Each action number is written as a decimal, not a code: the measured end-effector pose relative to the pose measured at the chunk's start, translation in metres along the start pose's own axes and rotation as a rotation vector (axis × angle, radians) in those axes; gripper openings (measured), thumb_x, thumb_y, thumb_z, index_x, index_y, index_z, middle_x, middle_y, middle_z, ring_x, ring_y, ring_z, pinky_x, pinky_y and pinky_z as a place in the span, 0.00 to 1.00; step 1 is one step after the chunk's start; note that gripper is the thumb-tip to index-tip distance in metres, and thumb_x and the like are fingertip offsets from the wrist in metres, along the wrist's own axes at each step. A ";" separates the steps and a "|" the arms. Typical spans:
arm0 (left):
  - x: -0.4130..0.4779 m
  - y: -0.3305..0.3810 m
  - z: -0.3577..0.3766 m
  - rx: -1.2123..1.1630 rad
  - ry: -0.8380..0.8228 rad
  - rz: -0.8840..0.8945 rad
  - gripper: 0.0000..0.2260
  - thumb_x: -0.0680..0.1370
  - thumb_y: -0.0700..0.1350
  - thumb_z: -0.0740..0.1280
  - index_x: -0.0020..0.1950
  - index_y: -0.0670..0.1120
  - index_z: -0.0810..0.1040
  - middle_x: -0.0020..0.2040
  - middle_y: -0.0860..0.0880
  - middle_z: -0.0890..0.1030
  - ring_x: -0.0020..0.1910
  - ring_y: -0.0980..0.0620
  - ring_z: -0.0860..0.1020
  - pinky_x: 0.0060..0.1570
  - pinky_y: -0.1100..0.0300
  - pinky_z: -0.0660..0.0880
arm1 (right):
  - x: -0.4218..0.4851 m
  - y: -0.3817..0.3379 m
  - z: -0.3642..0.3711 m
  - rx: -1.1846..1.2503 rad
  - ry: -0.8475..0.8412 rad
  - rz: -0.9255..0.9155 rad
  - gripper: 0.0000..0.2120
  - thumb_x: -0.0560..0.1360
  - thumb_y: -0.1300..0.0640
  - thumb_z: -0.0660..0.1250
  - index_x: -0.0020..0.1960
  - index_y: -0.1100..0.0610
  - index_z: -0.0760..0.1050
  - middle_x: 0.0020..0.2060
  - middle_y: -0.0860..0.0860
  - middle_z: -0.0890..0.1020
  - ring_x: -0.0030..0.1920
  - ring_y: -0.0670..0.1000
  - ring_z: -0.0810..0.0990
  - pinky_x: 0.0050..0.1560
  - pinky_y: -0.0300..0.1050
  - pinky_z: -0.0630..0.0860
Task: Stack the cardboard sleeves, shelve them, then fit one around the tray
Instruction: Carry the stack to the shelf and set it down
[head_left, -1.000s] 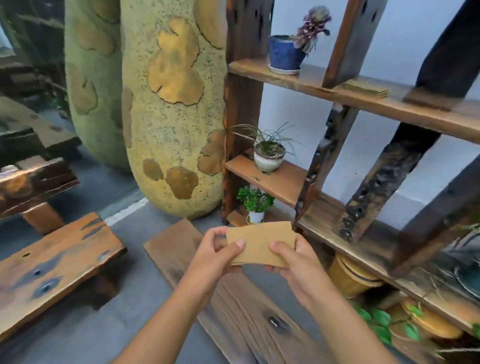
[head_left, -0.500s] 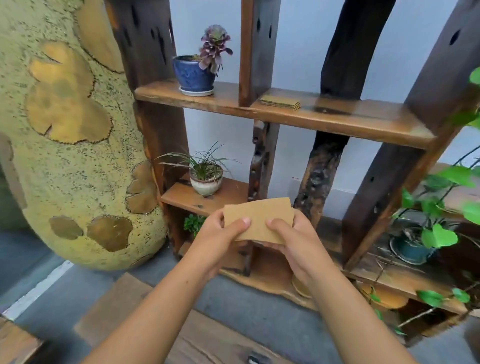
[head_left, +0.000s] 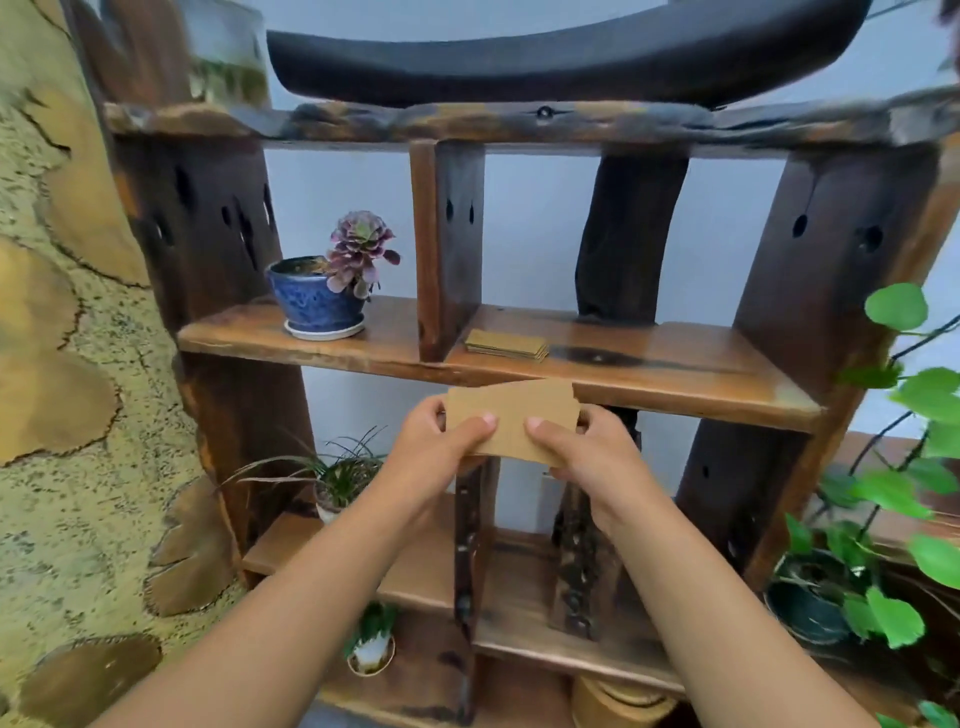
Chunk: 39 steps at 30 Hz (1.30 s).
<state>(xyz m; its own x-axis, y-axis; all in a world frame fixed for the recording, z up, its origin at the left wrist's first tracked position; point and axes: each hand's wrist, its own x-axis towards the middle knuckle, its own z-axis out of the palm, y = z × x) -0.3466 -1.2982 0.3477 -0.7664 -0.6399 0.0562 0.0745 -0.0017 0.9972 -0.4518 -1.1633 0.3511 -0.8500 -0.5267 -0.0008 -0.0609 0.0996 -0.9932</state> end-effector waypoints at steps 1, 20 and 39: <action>0.015 0.007 -0.001 0.002 -0.010 0.022 0.18 0.78 0.42 0.72 0.66 0.42 0.75 0.59 0.43 0.83 0.59 0.45 0.82 0.64 0.43 0.78 | 0.011 -0.008 0.002 0.002 0.040 -0.001 0.26 0.72 0.47 0.75 0.66 0.54 0.74 0.57 0.50 0.83 0.56 0.50 0.81 0.57 0.51 0.80; 0.213 0.086 0.034 0.542 -0.017 -0.002 0.25 0.82 0.50 0.66 0.74 0.37 0.68 0.68 0.38 0.77 0.64 0.38 0.77 0.65 0.49 0.74 | 0.192 -0.096 0.019 0.060 0.086 0.298 0.15 0.77 0.56 0.71 0.60 0.61 0.74 0.43 0.57 0.81 0.40 0.54 0.82 0.40 0.49 0.82; 0.261 0.066 0.038 0.633 -0.076 -0.141 0.20 0.82 0.41 0.66 0.71 0.33 0.71 0.70 0.34 0.75 0.68 0.35 0.75 0.67 0.43 0.74 | 0.249 -0.094 0.022 -0.426 0.046 0.550 0.26 0.75 0.46 0.71 0.65 0.61 0.72 0.56 0.60 0.80 0.53 0.59 0.83 0.53 0.53 0.84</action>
<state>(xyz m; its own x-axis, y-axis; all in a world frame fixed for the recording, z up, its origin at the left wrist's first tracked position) -0.5663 -1.4362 0.4299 -0.7863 -0.6102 -0.0971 -0.4021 0.3860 0.8303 -0.6463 -1.3222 0.4414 -0.8370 -0.2695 -0.4763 0.1930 0.6690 -0.7178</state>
